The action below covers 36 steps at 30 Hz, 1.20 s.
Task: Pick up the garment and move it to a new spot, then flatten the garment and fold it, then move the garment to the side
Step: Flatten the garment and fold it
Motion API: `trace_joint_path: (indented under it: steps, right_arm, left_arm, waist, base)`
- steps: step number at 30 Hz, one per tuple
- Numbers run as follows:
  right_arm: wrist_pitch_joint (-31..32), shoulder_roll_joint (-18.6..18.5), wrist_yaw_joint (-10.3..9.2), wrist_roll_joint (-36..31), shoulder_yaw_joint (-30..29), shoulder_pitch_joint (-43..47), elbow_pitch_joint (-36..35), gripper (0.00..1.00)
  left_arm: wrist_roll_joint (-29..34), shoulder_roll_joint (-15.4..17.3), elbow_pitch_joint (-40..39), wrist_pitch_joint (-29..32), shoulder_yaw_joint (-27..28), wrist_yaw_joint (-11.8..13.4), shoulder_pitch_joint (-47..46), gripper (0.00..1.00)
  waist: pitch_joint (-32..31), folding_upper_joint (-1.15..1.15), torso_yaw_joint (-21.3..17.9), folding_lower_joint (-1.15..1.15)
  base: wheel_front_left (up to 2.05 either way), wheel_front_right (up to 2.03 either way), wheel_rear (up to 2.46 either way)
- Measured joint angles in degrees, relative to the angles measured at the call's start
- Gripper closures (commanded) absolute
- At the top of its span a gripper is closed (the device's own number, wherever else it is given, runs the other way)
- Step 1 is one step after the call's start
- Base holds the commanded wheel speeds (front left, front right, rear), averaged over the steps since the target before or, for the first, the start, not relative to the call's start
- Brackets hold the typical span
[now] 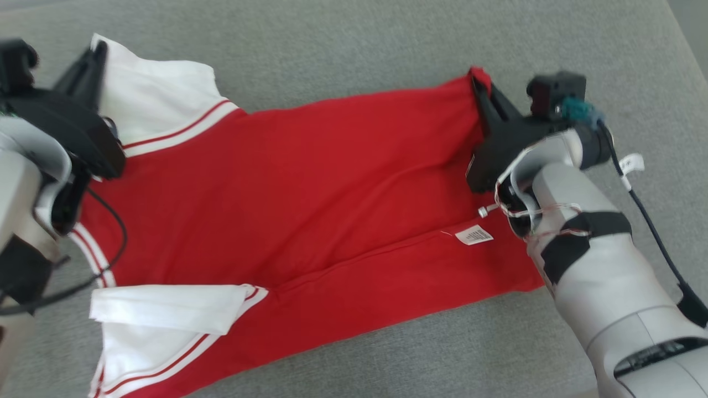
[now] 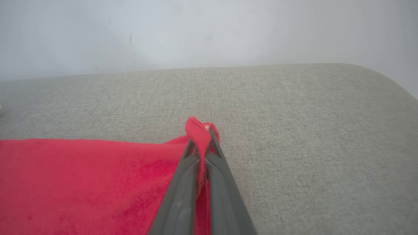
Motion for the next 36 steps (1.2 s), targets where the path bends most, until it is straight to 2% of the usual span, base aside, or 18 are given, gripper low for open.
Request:
trace_joint_path:
  steps: [5,11,15,19,23,29,36]
  right_arm:
    - [-1.60,-1.71,0.00,1.77,0.66,3.69,0.34,1.00]
    - [-3.19,-3.59,0.00,4.14,0.93,8.72,-1.61,1.00]
    - [-3.60,-4.38,0.00,5.88,0.90,11.98,-3.96,1.00]
    - [-3.76,-5.66,0.00,6.94,-0.01,15.16,-6.58,1.00]
    - [-3.82,-7.14,0.00,7.82,-2.08,18.53,-9.72,1.00]
    - [-3.82,-8.66,0.00,10.14,-5.93,24.21,-15.52,1.00]
    - [-3.82,-8.84,0.00,10.55,-7.88,31.37,-21.94,1.00]
  left_arm:
    - [-2.64,-0.02,-4.92,-4.41,-0.46,0.00,4.83,1.00]
    - [-4.11,0.54,-14.46,-8.02,-0.25,0.07,12.91,1.00]
    - [-4.20,1.11,-21.73,-8.95,1.37,2.03,19.54,1.00]
    - [-3.08,1.38,-29.48,-9.21,3.27,5.36,27.03,1.00]
    - [-1.66,0.94,-35.31,-9.35,7.06,7.38,33.63,1.00]
    - [0.78,-1.82,-38.79,-9.35,10.83,8.03,41.49,1.00]
    - [3.15,-4.80,-38.10,-9.35,12.80,7.75,46.32,1.00]
  waist:
    - [-2.35,0.00,2.09,0.00]
    - [-5.00,-0.01,4.81,-0.01]
    - [-6.63,-0.01,6.25,-0.01]
    - [-8.03,-0.01,7.36,-0.01]
    - [-9.02,-0.01,8.38,-0.01]
    - [-10.18,-0.01,9.59,-0.01]
    - [-11.42,-0.01,10.11,0.00]
  base:
    - [0.00,0.00,0.00]
    - [0.00,0.00,0.00]
    - [0.00,0.00,0.00]
    - [0.00,0.00,0.00]
    - [0.00,0.00,0.00]
    - [0.00,0.00,0.00]
    - [0.00,0.00,0.00]
